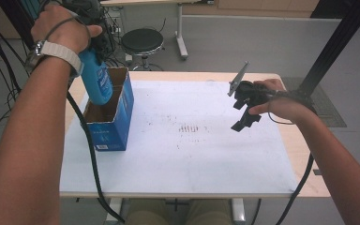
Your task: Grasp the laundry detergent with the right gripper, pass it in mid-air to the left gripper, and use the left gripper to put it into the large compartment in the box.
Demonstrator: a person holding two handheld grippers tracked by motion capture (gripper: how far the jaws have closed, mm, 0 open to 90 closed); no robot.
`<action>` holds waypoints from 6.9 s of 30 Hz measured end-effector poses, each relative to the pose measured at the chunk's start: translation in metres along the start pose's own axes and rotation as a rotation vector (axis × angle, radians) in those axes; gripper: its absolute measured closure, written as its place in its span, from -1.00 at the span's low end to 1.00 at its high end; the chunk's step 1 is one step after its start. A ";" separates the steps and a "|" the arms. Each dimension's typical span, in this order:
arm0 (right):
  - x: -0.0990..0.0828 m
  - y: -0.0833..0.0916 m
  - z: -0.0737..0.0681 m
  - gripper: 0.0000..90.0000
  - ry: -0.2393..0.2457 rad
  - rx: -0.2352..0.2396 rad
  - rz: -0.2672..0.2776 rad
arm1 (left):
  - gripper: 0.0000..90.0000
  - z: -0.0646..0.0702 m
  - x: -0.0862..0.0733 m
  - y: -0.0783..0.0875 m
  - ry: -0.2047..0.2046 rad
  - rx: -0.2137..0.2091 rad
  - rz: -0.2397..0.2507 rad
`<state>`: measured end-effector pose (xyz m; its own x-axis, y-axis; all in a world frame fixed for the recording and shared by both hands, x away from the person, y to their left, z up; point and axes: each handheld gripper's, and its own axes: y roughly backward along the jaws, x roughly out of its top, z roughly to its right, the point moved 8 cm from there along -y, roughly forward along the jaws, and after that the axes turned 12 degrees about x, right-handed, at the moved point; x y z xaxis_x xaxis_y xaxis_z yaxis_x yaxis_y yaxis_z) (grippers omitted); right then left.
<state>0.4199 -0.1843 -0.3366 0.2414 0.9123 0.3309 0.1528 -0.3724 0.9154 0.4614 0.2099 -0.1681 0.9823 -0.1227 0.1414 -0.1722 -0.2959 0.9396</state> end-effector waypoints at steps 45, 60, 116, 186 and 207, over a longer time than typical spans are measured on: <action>0.001 -0.017 0.003 -0.81 -0.023 0.015 -0.008 | -0.17 0.018 -0.007 -0.096 0.016 0.007 0.018; -0.002 -0.022 0.004 -0.81 -0.035 0.021 -0.007 | -0.17 0.028 -0.007 -0.119 0.007 0.008 0.033; -0.004 -0.034 0.005 -0.82 -0.058 0.037 -0.009 | -0.17 0.044 -0.015 -0.180 -0.041 0.007 -0.005; -0.001 -0.034 0.004 -0.82 -0.050 0.035 -0.022 | -0.17 0.042 -0.017 -0.181 -0.035 0.006 0.000; 0.000 -0.034 0.004 -0.82 -0.046 0.036 -0.030 | -0.17 0.041 -0.018 -0.181 -0.031 0.002 -0.004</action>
<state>0.4186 -0.1728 -0.3683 0.2797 0.9146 0.2921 0.1944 -0.3519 0.9156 0.4722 0.2264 -0.3534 0.9803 -0.1508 0.1274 -0.1680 -0.2985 0.9395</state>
